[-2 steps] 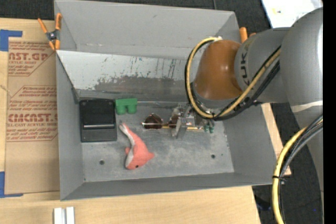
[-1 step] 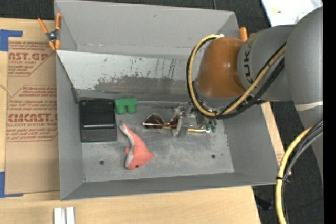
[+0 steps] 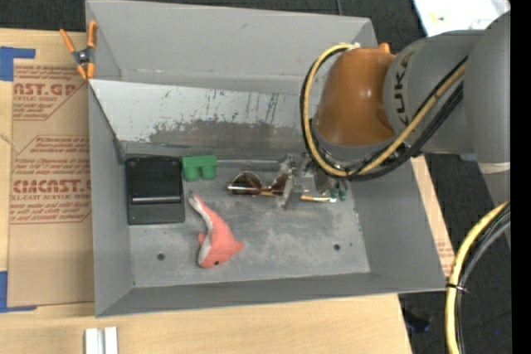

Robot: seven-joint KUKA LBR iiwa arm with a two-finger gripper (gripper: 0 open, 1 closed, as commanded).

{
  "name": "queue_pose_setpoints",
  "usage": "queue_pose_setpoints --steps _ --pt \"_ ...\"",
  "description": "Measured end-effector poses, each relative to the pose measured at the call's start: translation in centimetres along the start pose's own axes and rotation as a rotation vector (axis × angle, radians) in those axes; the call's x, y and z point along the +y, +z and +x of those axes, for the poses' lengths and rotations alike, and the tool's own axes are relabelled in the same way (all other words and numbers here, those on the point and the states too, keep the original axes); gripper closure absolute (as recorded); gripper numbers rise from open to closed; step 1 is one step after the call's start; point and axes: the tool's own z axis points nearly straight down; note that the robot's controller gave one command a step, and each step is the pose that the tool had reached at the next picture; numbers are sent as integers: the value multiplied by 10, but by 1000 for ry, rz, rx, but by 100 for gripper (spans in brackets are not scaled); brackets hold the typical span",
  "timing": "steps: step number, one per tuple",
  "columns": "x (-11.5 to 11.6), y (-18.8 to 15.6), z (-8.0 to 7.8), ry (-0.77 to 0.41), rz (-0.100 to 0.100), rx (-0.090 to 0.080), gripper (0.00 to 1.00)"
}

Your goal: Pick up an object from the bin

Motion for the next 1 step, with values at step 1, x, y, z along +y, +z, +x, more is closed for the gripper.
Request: queue_pose_setpoints --steps 1 --pt "0 -24 2 0 0 9 100"
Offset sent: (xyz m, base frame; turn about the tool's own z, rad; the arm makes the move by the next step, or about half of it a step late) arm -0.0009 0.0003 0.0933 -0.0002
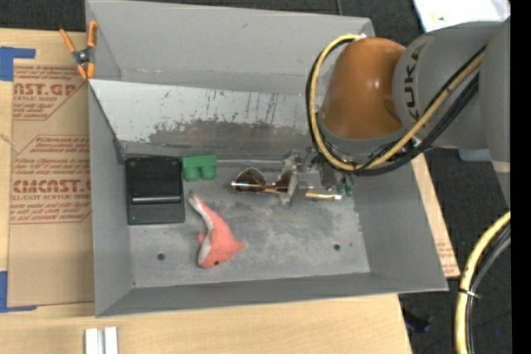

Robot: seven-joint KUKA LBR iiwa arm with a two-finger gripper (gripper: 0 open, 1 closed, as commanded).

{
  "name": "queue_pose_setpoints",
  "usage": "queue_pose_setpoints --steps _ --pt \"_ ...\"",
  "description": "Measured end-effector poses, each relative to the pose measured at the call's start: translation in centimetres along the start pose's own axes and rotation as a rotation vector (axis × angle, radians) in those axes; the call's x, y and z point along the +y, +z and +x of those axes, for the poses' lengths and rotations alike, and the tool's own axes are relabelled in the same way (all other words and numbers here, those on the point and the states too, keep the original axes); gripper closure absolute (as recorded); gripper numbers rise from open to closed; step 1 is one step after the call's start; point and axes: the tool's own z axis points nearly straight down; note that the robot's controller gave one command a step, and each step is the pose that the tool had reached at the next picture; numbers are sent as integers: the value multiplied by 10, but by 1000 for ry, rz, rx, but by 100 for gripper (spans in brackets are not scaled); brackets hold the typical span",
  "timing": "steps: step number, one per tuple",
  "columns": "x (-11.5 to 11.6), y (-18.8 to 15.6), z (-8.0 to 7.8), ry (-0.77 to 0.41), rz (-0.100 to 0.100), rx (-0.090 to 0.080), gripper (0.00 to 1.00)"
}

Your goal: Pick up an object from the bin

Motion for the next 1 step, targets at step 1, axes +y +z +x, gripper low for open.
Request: queue_pose_setpoints --steps 1 --pt "0 -53 -1 0 0 -3 100"
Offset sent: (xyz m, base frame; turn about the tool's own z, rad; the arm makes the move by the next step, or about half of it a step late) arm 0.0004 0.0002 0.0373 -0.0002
